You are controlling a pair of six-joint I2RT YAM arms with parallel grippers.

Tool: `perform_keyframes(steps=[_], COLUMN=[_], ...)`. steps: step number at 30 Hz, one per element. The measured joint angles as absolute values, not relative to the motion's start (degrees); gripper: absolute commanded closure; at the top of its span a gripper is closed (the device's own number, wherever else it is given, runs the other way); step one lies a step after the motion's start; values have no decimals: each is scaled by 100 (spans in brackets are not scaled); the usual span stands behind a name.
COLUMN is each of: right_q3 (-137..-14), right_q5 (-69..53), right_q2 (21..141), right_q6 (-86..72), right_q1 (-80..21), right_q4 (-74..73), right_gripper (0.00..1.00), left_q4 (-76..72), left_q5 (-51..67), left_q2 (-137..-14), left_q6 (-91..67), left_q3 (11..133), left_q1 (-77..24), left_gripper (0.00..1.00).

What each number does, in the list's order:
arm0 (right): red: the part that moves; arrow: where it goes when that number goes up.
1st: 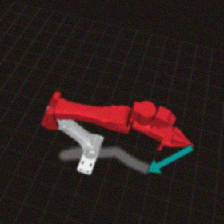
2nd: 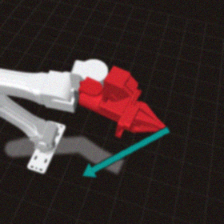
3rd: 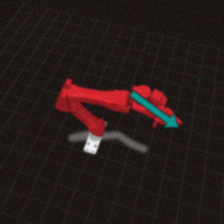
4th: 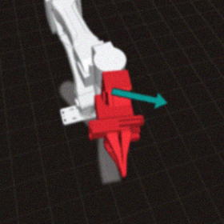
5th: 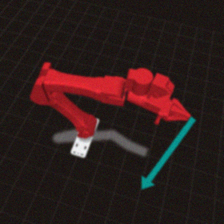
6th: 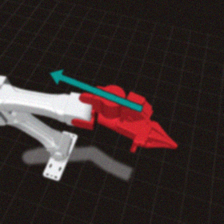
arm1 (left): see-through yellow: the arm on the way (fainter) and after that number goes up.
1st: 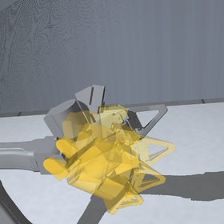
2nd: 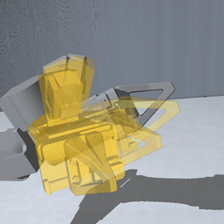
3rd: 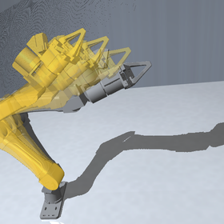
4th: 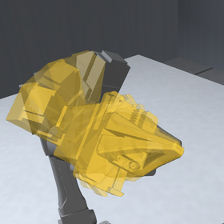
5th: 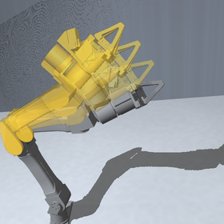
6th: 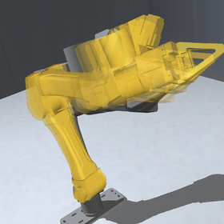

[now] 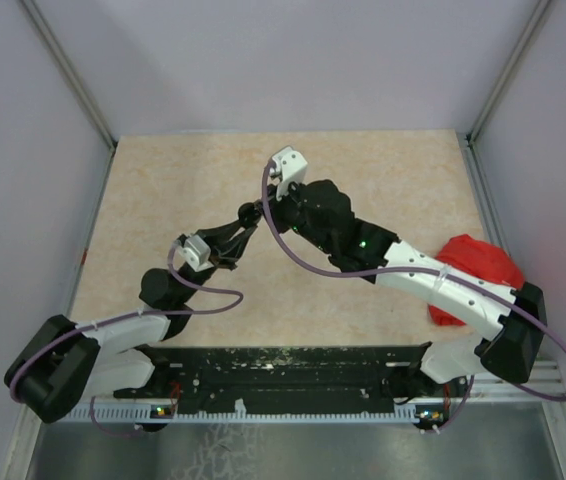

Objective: Insert the wireless bluetooth earbuds into the charging case
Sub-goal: Place the earbud in the charging case.

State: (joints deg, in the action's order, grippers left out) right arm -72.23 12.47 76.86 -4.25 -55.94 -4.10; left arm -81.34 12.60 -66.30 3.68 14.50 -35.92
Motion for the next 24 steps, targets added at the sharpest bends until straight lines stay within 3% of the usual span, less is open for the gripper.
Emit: perform_keyframes(steps=[24], right_q3=[-7050], right_q5=[926], right_q2=[7688], right_q6=[-412], right_q1=[-5701], right_q4=[-207], right_gripper=[89], left_q4=[-8121], left_q5=[1203], left_q2=[-6692], left_q6=[193], left_q3=[1450], left_q1=[-3603], left_gripper=[99])
